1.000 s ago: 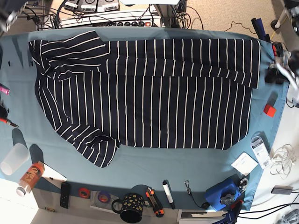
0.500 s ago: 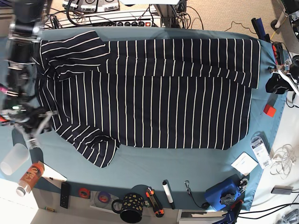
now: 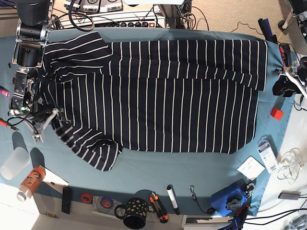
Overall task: Layout the t-shirt on the table in an organized manner, then fold the t-shirt properly
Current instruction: 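Grasp the loose sleeve with the right gripper and lift it, then lay the sleeve onto the shirt body with the right gripper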
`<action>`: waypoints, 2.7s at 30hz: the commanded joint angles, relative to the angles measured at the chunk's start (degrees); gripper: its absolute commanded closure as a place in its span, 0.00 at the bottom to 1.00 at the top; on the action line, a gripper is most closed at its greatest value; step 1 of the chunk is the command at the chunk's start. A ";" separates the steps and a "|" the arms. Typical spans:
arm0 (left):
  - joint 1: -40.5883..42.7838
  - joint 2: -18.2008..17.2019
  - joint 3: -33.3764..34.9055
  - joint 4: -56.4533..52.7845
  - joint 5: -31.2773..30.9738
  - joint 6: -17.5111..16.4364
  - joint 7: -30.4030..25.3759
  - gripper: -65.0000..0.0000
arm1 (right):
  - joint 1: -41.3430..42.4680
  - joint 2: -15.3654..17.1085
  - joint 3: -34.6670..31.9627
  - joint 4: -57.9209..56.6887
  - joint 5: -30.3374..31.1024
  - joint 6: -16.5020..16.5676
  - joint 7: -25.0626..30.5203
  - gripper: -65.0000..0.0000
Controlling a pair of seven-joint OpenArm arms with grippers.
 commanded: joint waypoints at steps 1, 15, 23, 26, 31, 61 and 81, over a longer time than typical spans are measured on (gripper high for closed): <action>-0.44 -1.40 -0.48 0.79 -1.27 -0.22 -1.05 0.61 | 0.46 0.96 0.15 1.51 -0.85 0.37 -2.71 1.00; -0.44 -1.38 -0.48 0.79 -1.25 -0.20 -1.55 0.61 | -11.41 8.96 3.41 24.11 15.23 0.13 -16.87 1.00; -0.44 -1.38 -0.48 0.76 -1.20 -0.22 -1.66 0.61 | -26.38 9.05 19.02 33.99 28.94 8.55 -19.63 1.00; -0.44 -1.36 -0.48 0.79 -1.20 -0.22 -1.68 0.61 | -30.93 9.03 24.74 36.61 33.77 11.51 -19.69 1.00; -0.44 -1.33 -0.48 0.76 -1.22 -0.22 -1.70 0.61 | -32.33 9.05 27.69 36.70 34.07 11.51 -23.02 1.00; -0.46 -1.09 -0.48 0.76 -1.22 -0.24 -2.21 0.61 | -17.18 11.30 30.38 32.70 31.69 11.51 -14.56 0.69; -0.57 -1.09 -0.48 0.76 -1.22 -0.22 -2.97 0.61 | 17.03 -2.56 -4.28 -19.30 12.94 11.51 -1.86 0.69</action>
